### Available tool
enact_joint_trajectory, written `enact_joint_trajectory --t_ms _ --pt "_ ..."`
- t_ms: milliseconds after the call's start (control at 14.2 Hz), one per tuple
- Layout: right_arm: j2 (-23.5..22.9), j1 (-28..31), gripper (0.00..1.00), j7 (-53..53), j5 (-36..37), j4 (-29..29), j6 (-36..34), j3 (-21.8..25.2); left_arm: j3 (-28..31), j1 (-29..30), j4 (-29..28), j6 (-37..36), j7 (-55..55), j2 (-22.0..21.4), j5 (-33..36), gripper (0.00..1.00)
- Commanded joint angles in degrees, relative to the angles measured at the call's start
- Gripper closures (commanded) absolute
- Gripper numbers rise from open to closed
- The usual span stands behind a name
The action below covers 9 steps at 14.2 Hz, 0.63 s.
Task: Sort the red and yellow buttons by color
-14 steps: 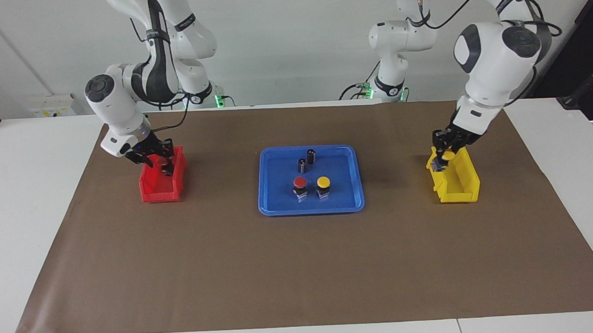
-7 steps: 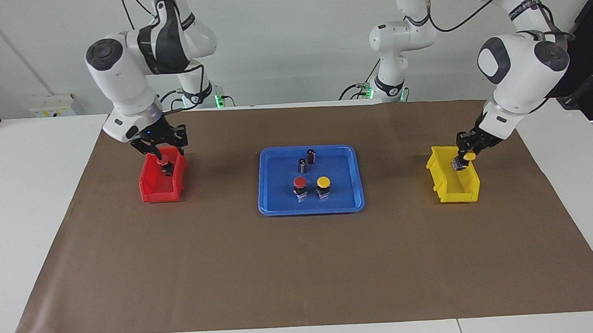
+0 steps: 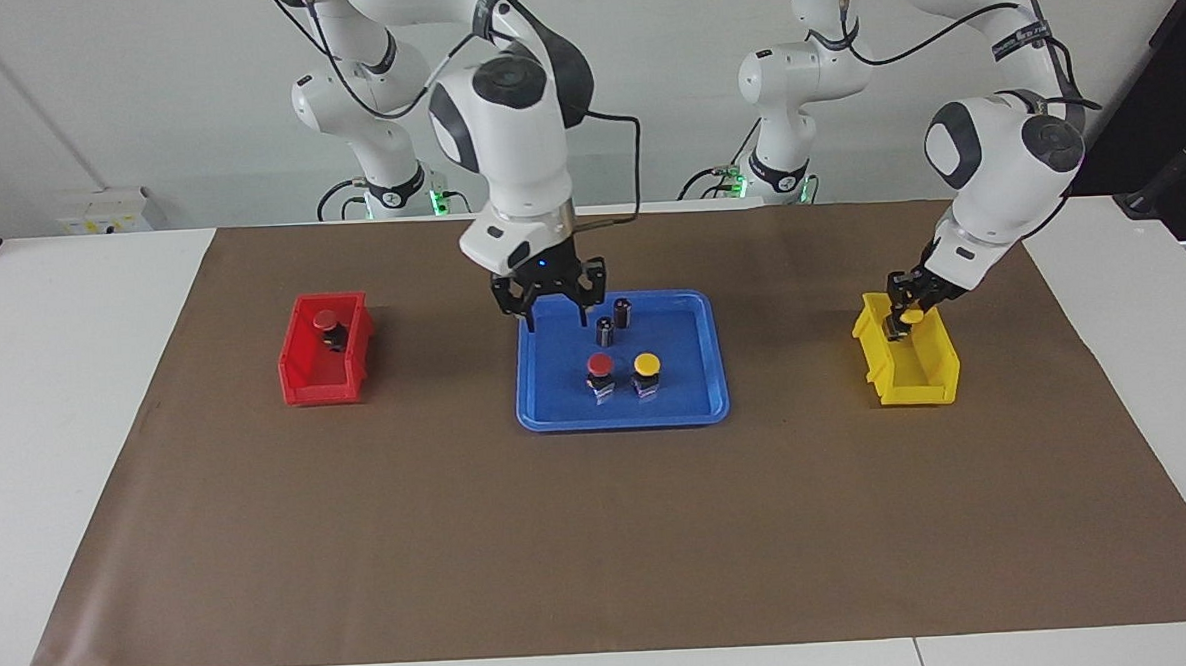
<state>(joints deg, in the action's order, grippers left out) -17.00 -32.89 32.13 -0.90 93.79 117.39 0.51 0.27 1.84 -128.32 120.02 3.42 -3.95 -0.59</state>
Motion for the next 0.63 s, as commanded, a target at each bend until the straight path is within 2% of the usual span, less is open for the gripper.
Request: enact_joint_trajectory --t_ms 0,140,281,351,492,562 --pt "-4.9 -1.3 0.20 0.8 0.6 -1.5 3.4 0.5 -0.4 1.9 -3.4 3.5 1.2 -1.8 0.5 0.99" --pt "-6.8 -2.4 0.23 0.9 0.7 -1.1 5.2 0.5 -0.4 2.0 -3.7 4.0 1.6 -1.6 0.5 0.99" --pt "-6.7 -2.6 0.29 0.8 0.7 1.2 6.7 0.5 -0.4 2.1 -3.8 4.4 2.0 -1.3 0.5 0.98" --pt "-6.6 -2.5 0.29 0.8 0.7 1.6 6.7 0.5 -0.4 2.1 -3.9 4.4 2.0 -1.3 0.5 0.95" --pt "-6.5 -2.7 0.30 0.8 0.6 3.3 7.7 0.5 -0.5 2.0 -3.8 4.4 2.0 -1.3 0.5 0.82" --pt "-5.9 -2.7 0.30 0.8 0.6 5.2 9.4 0.5 -0.5 2.0 -3.8 4.4 1.9 -1.3 0.5 0.68"
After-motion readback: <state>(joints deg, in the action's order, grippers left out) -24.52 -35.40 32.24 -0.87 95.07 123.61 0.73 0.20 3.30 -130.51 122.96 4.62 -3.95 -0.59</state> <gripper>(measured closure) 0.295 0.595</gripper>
